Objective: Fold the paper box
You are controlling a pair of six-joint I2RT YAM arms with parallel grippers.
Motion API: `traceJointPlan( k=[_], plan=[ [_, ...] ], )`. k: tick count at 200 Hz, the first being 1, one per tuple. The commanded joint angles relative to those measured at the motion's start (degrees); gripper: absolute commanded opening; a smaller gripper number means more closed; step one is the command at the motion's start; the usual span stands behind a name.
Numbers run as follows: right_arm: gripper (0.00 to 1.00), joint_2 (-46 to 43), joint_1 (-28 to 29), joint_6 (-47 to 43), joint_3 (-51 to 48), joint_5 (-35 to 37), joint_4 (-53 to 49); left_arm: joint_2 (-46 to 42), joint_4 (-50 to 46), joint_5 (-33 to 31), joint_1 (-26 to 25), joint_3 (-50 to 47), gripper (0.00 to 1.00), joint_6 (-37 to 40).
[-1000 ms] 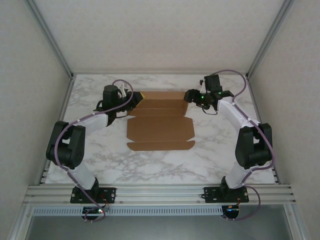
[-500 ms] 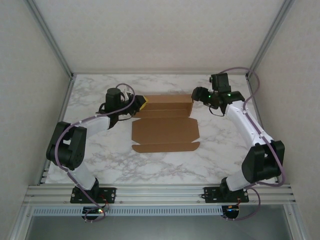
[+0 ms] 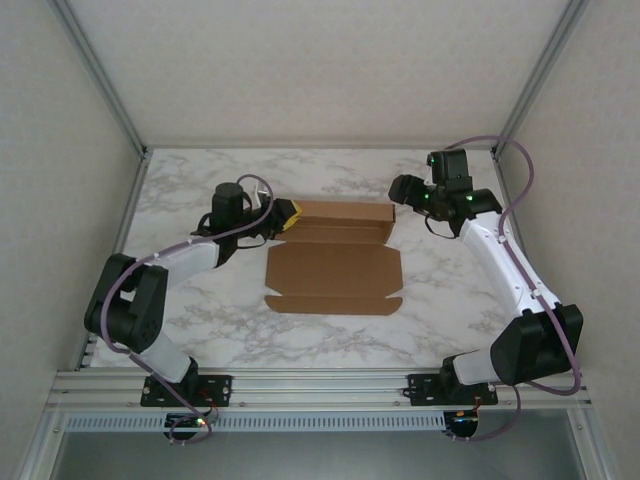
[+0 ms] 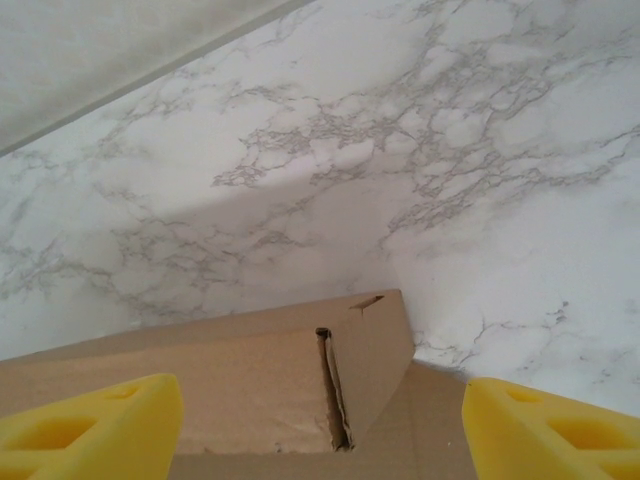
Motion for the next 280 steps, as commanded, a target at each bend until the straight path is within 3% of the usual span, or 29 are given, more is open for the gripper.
traceJointPlan(
  k=[1, 38, 64, 100, 140, 158, 171, 185, 207, 230, 252, 280],
  plan=[
    [0.75, -2.1, -0.1, 0.9, -0.4, -1.5, -1.3, -4.0, -1.1, 1.6, -0.7, -0.6, 0.20, -1.1],
    [0.75, -2.7, -0.1, 1.1, 0.0, -3.1, -1.8, -5.6, -2.4, 1.0, -1.0, -1.8, 0.21, -0.7],
    [0.74, -2.7, 0.8, -0.1, -0.5, -5.9, -1.0, -3.0, -2.4, -0.3, -1.4, -3.0, 0.20, 2.4],
    [0.74, -1.9, 1.7, -1.3, -1.4, -4.3, -1.6, 1.1, -2.9, -1.7, -2.0, -2.1, 0.22, 7.2],
    [0.75, -2.0, 1.6, -2.2, -6.0, 3.8, 1.7, 2.5, 1.5, -2.9, -1.7, -3.1, 0.29, 8.2],
    [0.76, -2.1, 1.6, -2.5, -7.1, 2.8, 2.9, 1.9, 1.0, -3.3, -1.6, -3.2, 0.46, 8.9],
    [0.77, -2.4, 1.6, -2.5, -7.2, 3.2, 2.8, 0.1, -1.4, -4.3, -1.5, -2.9, 0.56, 10.4],
    [0.78, -3.4, 1.5, -2.8, -7.5, 3.3, 3.2, -2.7, -5.2, -6.5, -1.1, -2.4, 0.60, 13.2],
    [0.78, -5.0, 1.5, -3.0, -8.1, 3.6, 3.9, -7.8, -14.8, -12.2, -0.9, -1.4, 0.62, 18.8],
    [0.78, -5.5, 1.5, -3.2, -8.2, 3.5, 3.5, -13.4, -18.9, -16.3, -0.8, -2.8, 0.63, 21.9],
    [0.77, -4.7, 1.6, -3.6, -8.5, 0.7, 3.7, -17.1, -18.3, -12.9, -0.9, -4.4, 0.64, 24.1],
    [0.77, -3.0, 1.6, -3.7, -9.3, -3.3, 4.3, -18.4, -24.9, -16.1, -0.6, -2.7, 0.64, 26.9]
  ],
)
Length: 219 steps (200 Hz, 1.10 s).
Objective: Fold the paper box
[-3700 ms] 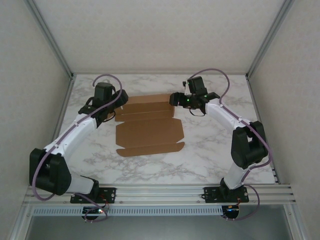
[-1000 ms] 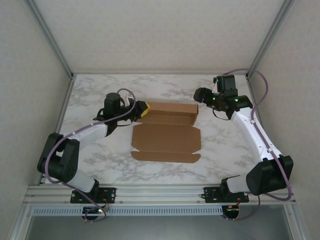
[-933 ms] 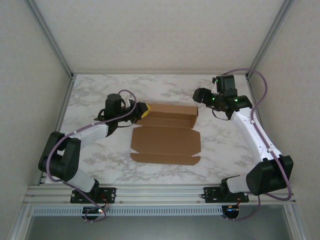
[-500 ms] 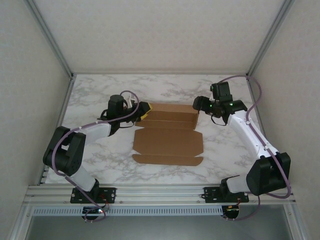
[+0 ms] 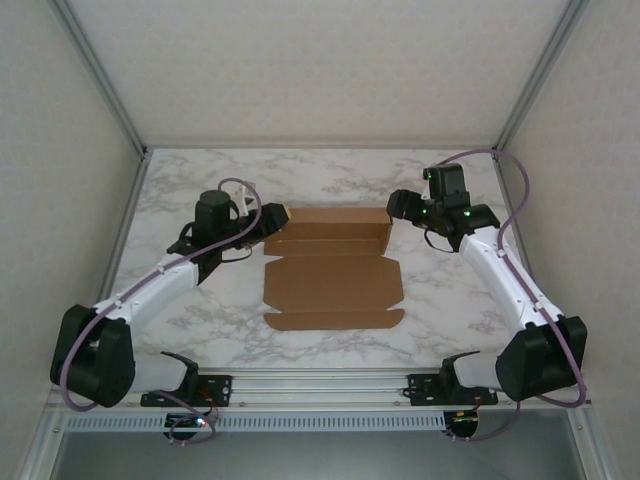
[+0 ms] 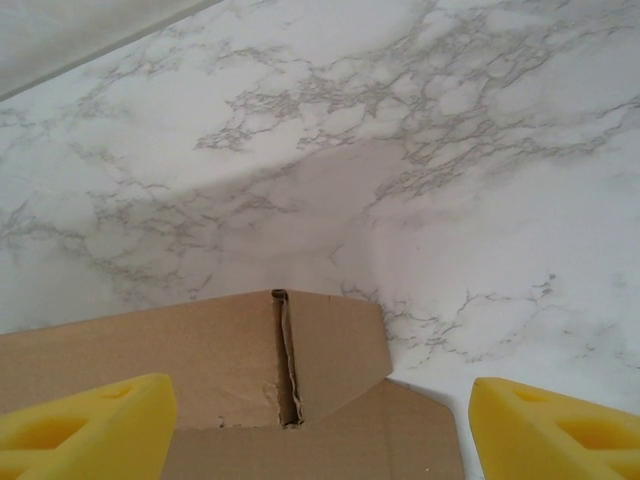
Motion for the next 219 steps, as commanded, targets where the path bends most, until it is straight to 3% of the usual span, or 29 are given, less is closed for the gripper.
traceJointPlan(
  k=[1, 20, 37, 61, 80, 186, 219],
  plan=[
    [0.77, 1.3, 0.0, -1.2, -1.6, -3.6, 1.5, -1.1, -7.2, -3.8, 0.5, 0.8, 0.64, 4.6],
    [0.77, 2.5, 0.1, -1.0, -1.9, -5.7, 2.5, -2.6, -9.5, -9.8, 1.1, 0.3, 0.60, 3.4],
    [0.75, 3.6, 0.0, 0.0, -2.1, -8.7, 3.9, -3.7, -10.2, -15.2, 1.4, -1.4, 0.50, 1.5],
    [0.73, 5.4, 0.0, 1.3, -2.1, -10.9, 5.0, -3.9, -7.5, -17.9, 1.7, -5.8, 0.34, -1.5],
    [0.71, 6.4, 0.1, 1.4, -2.4, -10.7, 5.3, -2.0, -3.8, -18.6, 1.7, -9.4, 0.27, -4.2],
    [0.63, 10.1, 1.4, 0.8, -3.0, -9.1, 6.4, 14.7, 6.4, -25.0, 1.7, -8.0, 0.26, -9.3],
    [0.64, 5.4, 1.7, 1.6, -3.2, -4.5, 4.9, 14.6, 7.9, -24.1, 1.5, -8.1, 0.29, -9.5]
  ],
)
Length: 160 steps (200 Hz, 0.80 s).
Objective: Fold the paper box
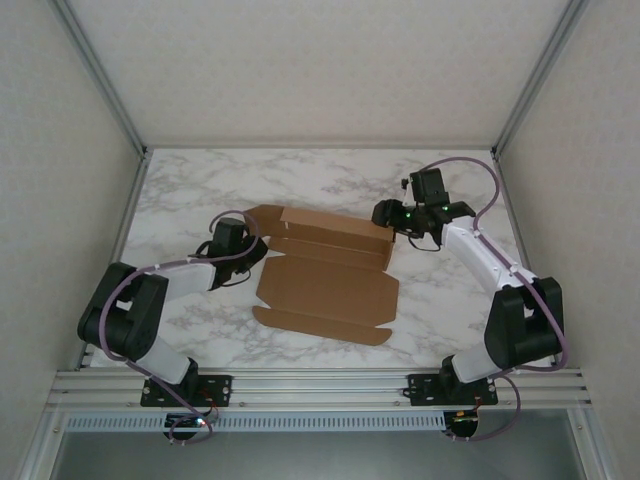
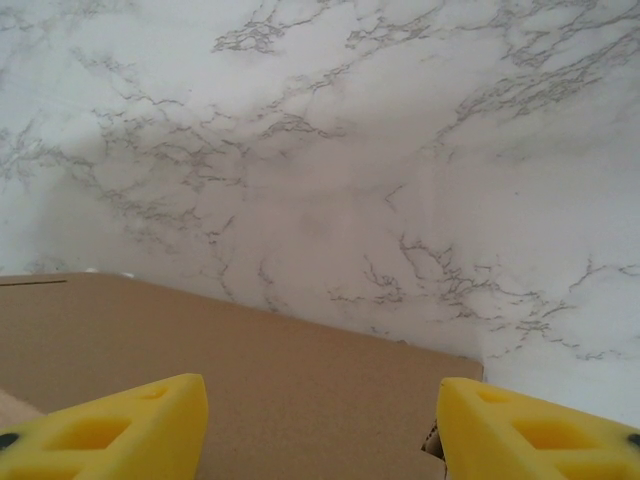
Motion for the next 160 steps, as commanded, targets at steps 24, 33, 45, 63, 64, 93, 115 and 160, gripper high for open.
traceJointPlan(
  k=[24, 33, 45, 63, 64, 93, 115, 160],
  plan=[
    [0.65, -8.1, 0.7, 2.4, 0.4, 8.3, -4.3, -0.7, 3.3, -1.8, 0.3, 1.8, 0.32, 0.0],
    [0.65, -9.2, 0.7, 2.9, 0.8, 9.2, -5.8, -0.2, 3.0, -1.8, 0.2, 2.4, 0.32, 0.0],
    [0.65, -10.6, 0.6, 3.1, 0.5, 8.3, -7.1, 0.5, 3.5, -1.4, 0.2, 2.8, 0.32, -0.5],
    [0.64, -12.2, 0.7, 3.6, -1.0, 6.6, -8.3, 1.1, 4.2, -1.4, 0.1, 3.1, 0.32, -1.3],
    [0.64, -12.2, 0.7, 3.6, -1.1, 6.5, -8.4, 1.1, 4.2, -1.4, 0.1, 3.1, 0.32, -1.3],
    [0.61, -14.1, 0.6, 4.2, -5.2, 3.9, -7.2, 1.9, 4.2, -1.8, 0.0, 4.1, 0.32, -1.8],
    [0.59, -14.2, 0.6, 4.6, -6.8, 2.6, -6.1, 2.5, 4.2, -2.3, -0.2, 4.3, 0.32, -2.0],
    [0.52, -11.0, 0.7, 3.2, -7.3, 5.8, -6.0, 4.1, 4.8, -2.6, -0.4, 4.4, 0.32, -3.0]
  ],
)
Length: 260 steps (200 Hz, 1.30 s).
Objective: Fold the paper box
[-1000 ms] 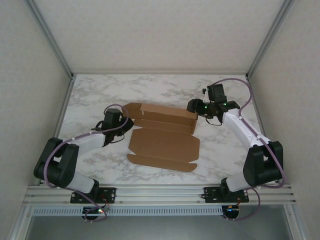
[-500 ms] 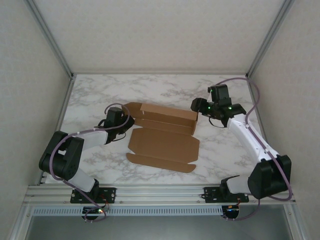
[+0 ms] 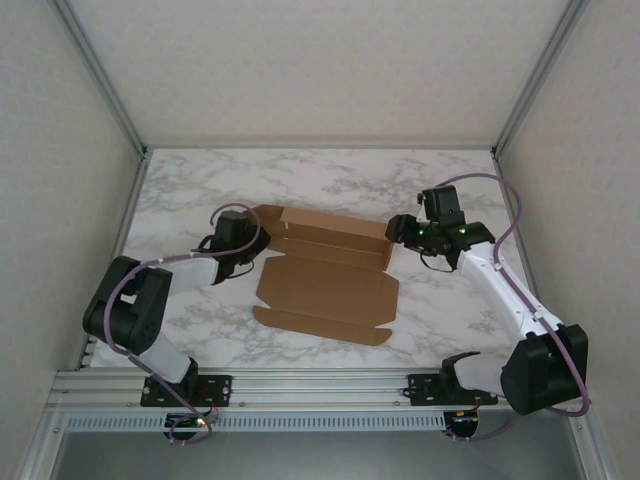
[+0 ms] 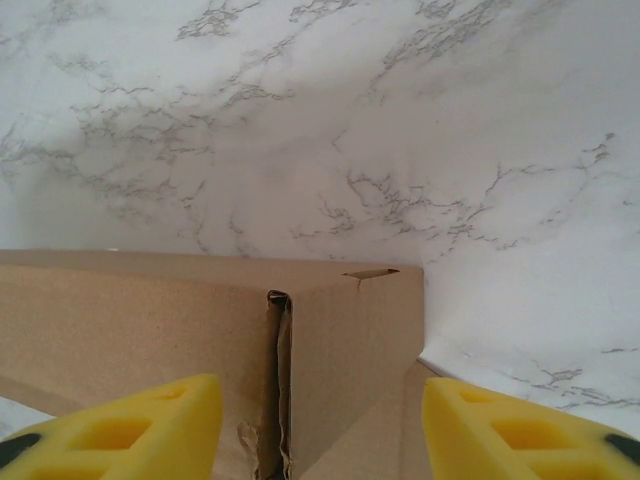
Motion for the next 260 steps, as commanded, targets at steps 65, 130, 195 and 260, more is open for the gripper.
traceJointPlan(
  k=[65, 130, 195, 260],
  plan=[
    [0.44, 4.9, 0.4, -0.4, -1.1, 2.6, 0.6, 6.5, 1.3, -2.2, -0.1, 4.6, 0.32, 0.0],
    [0.44, 5.0, 0.4, -0.6, -0.2, 2.0, 0.5, 11.3, 1.4, 0.0, -0.3, 6.9, 0.49, 3.4],
    [0.44, 5.2, 0.4, -0.3, -0.3, 1.3, 0.8, 14.2, 6.2, 6.7, -3.1, 7.5, 0.49, 5.2],
    [0.44, 5.6, 0.4, -0.2, -0.8, 1.0, 1.5, 9.2, 10.8, 10.6, -3.3, 4.7, 0.41, 4.5]
  ],
)
